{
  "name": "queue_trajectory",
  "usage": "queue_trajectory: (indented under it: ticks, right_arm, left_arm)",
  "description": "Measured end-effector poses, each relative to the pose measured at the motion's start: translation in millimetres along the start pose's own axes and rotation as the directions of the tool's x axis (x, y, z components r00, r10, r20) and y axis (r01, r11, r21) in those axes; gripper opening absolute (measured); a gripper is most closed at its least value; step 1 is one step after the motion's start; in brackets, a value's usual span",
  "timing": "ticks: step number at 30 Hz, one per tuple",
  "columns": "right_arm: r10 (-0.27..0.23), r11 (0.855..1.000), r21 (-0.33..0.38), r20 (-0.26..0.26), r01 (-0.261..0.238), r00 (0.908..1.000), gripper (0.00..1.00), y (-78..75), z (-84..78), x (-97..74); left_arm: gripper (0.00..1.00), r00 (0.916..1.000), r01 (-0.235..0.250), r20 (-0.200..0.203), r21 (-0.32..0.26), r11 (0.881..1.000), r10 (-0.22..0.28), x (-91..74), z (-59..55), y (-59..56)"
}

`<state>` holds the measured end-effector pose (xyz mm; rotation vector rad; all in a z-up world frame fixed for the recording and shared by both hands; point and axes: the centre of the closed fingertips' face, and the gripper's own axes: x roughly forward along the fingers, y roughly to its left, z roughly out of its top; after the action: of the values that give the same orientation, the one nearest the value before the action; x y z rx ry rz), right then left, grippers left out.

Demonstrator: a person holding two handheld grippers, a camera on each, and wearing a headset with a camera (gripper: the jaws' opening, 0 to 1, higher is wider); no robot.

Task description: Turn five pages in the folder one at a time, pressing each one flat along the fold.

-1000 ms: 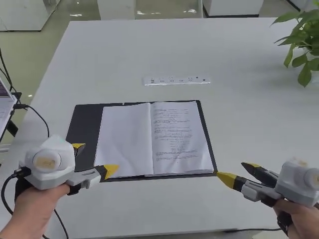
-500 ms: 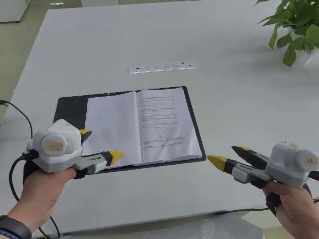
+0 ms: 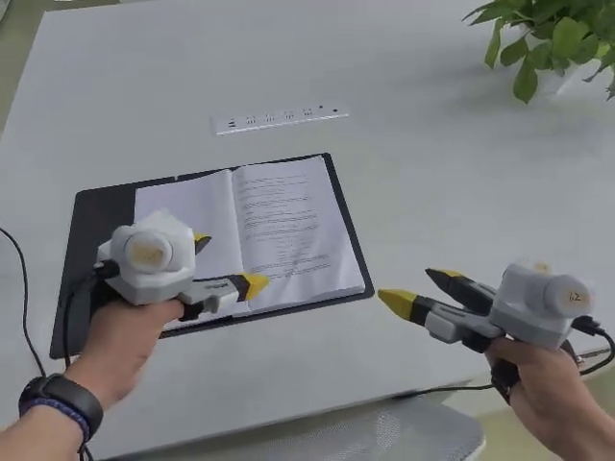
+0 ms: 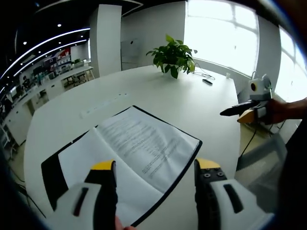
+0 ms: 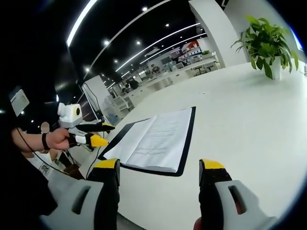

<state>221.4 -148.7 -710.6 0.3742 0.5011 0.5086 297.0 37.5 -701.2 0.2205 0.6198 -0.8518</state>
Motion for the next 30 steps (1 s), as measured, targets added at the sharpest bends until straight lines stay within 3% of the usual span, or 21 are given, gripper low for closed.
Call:
queue_trajectory:
  ticks: [8,13,23,24,26,30]
  right_arm:
    - [-0.005,1.000,0.017,0.000,0.005,1.0000,0.65,-5.9,-3.4,-1.3]
    - [-0.008,1.000,0.029,0.006,0.007,1.0000,0.65,-8.1,-2.8,-2.7]
    - [-0.004,0.998,0.058,0.018,0.003,0.9998,0.63,-9.1,-1.8,-1.9]
    - [-0.004,0.998,0.058,0.014,0.003,0.9999,0.63,-9.3,-2.9,-1.7]
    - [0.001,0.998,0.067,0.014,-0.002,0.9999,0.62,-8.0,-4.0,-1.7]
    - [0.010,0.998,0.061,-0.008,-0.009,0.9999,0.62,-6.2,-9.5,-1.1]
  left_arm:
    - [0.65,0.9965,0.075,-0.039,0.037,0.997,-0.073,42.8,1.2,-25.7]
    - [0.66,0.9935,0.104,-0.048,0.024,0.994,-0.103,63.2,-0.4,-40.9]
    - [0.66,0.9958,0.065,-0.064,-0.005,0.998,-0.065,104.6,-3.8,-50.6]
    - [0.65,0.9959,0.056,-0.072,0.007,0.998,-0.055,109.0,-5.4,-50.9]
    - [0.65,0.9917,0.048,-0.122,0.045,0.998,-0.042,125.2,-19.8,-50.2]
    - [0.66,0.9910,0.042,-0.128,0.020,0.999,-0.039,135.3,-22.8,-51.3]
